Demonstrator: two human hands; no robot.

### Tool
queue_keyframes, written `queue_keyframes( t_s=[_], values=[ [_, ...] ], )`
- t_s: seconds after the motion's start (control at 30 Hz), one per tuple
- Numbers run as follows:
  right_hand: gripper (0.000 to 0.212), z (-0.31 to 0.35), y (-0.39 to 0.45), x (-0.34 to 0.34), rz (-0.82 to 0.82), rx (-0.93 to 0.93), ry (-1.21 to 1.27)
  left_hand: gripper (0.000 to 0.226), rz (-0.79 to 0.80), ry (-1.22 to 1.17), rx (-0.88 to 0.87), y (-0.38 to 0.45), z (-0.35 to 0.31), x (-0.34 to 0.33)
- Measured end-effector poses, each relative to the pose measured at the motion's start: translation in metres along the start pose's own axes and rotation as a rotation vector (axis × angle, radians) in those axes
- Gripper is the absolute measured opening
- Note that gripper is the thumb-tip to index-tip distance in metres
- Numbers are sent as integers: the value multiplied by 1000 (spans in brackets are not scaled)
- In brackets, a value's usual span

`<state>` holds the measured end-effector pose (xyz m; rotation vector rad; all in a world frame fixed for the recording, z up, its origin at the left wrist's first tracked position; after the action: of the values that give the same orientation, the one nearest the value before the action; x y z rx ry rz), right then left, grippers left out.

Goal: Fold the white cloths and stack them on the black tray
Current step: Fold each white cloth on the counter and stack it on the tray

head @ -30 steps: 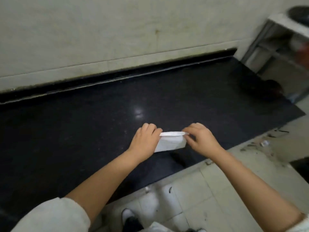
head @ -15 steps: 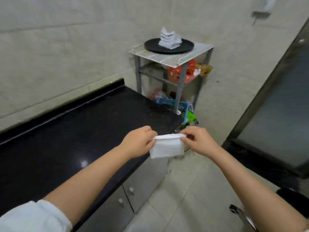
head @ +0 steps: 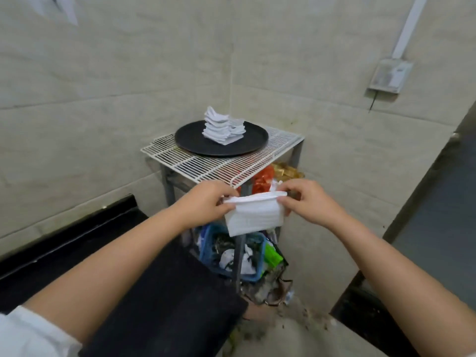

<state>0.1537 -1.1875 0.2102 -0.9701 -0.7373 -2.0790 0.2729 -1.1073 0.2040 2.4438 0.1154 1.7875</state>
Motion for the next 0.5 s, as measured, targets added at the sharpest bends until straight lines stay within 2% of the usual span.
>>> queue_keyframes(
  t_s=[0.13,0.3,0.4,0.5],
  values=[
    [35,-33,90,41,3,-35,187,12,-132,-289,145,77,40,33],
    [34,-67,204,75,23,-18,279,8,-264,-452,363,166,90,62],
    [10,-82,277,92,-7,78,208,16,-404,-297,469,216,116,85],
    [15,-88,342,108,-100,238,122,24,-607,-80,556,258,136,116]
  ],
)
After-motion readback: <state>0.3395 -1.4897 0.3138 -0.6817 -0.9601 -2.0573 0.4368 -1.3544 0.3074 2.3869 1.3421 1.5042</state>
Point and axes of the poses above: each hand's wrist, its own y-axis towards the middle knuckle, its own x-axis out of the back of the hand, z = x × y, the point moved 9 cm from there along y, towards the middle knuckle, and after that the axes turned 5 degrees about z, right-handed, at the moved point
